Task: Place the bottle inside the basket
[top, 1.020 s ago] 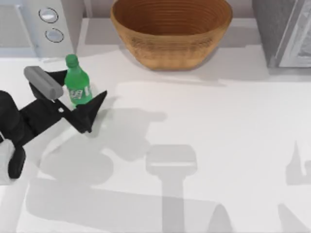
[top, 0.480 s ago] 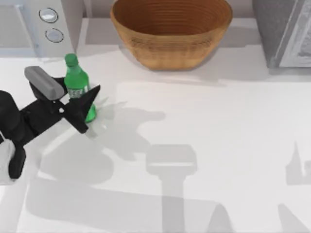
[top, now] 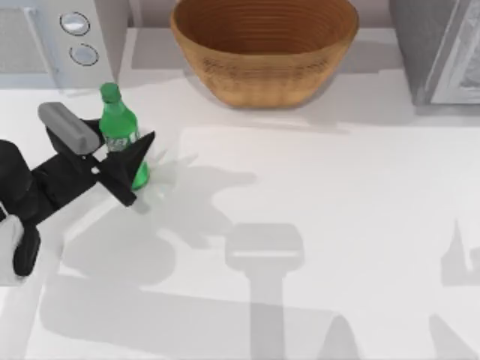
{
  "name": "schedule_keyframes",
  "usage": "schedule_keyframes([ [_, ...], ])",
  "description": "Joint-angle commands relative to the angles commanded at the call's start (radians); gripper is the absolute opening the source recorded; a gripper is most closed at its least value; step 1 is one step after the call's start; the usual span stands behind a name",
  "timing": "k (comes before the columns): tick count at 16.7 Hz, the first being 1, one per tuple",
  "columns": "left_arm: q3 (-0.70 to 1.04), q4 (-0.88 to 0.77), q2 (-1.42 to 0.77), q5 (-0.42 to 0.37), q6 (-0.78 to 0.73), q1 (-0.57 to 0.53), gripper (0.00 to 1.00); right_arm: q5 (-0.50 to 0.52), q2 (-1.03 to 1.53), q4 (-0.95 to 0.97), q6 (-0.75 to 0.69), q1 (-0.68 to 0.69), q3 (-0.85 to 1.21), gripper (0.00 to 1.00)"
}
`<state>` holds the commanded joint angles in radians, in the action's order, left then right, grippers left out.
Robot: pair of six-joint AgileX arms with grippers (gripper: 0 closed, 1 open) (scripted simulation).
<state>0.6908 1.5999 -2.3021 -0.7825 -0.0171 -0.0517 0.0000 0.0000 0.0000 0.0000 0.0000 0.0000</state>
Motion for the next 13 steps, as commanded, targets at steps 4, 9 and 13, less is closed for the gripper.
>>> schedule_keyframes([
  [4,-0.002,-0.002,0.004,-0.002,-0.001,0.003,0.00,0.000,0.000,0.000,0.000,0.000,0.000,1.00],
  [9,-0.085,-0.102,0.168,-0.101,-0.014,0.107,0.00,0.000,0.000,0.000,0.000,0.000,0.000,1.00],
  [13,-0.197,-0.238,0.427,-0.243,-0.023,0.252,0.00,0.000,0.000,0.000,0.000,0.000,0.000,1.00],
])
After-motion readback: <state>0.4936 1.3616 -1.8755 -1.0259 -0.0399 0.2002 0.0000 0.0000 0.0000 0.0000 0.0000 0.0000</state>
